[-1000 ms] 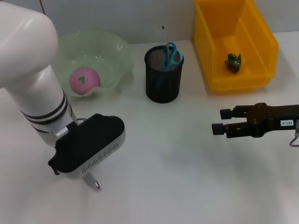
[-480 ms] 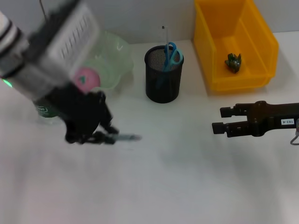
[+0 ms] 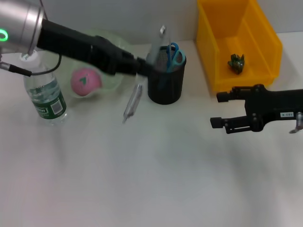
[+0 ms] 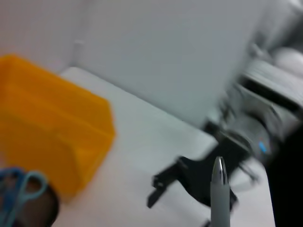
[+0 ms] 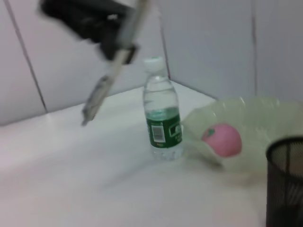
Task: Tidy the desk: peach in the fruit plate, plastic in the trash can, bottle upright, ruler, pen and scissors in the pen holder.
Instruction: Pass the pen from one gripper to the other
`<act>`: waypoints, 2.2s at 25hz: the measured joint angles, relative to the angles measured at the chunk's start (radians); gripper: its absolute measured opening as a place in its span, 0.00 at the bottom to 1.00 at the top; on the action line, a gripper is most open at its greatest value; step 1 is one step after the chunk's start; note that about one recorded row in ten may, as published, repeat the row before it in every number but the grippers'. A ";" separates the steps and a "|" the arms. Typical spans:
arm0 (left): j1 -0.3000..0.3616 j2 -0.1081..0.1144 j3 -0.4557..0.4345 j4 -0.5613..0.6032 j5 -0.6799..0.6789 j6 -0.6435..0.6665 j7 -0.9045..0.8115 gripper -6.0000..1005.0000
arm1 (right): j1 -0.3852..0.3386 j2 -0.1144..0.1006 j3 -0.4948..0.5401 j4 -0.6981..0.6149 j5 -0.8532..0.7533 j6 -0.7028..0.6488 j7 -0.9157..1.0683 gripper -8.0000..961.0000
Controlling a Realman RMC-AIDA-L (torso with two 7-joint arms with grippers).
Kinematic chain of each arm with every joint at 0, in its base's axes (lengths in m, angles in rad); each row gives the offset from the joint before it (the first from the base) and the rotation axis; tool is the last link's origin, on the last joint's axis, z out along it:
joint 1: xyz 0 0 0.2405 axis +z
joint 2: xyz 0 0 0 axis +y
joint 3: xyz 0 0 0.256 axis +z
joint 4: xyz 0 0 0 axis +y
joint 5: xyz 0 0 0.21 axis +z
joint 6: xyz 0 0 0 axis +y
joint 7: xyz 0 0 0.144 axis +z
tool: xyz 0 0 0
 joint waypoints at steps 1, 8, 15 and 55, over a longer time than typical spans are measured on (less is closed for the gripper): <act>0.004 0.001 -0.005 -0.002 -0.003 -0.018 -0.083 0.14 | 0.000 0.010 0.000 -0.017 0.000 -0.001 -0.035 0.85; 0.015 0.018 -0.024 -0.033 -0.006 -0.060 -0.363 0.15 | -0.021 0.068 0.003 -0.085 0.024 0.008 -0.276 0.85; 0.048 0.056 -0.109 -0.141 -0.076 -0.073 -0.558 0.15 | -0.095 0.073 0.005 -0.022 0.258 0.028 -0.629 0.85; 0.019 0.076 -0.089 -0.338 -0.158 -0.057 -0.688 0.17 | -0.003 0.069 -0.095 0.398 0.526 -0.213 -1.829 0.84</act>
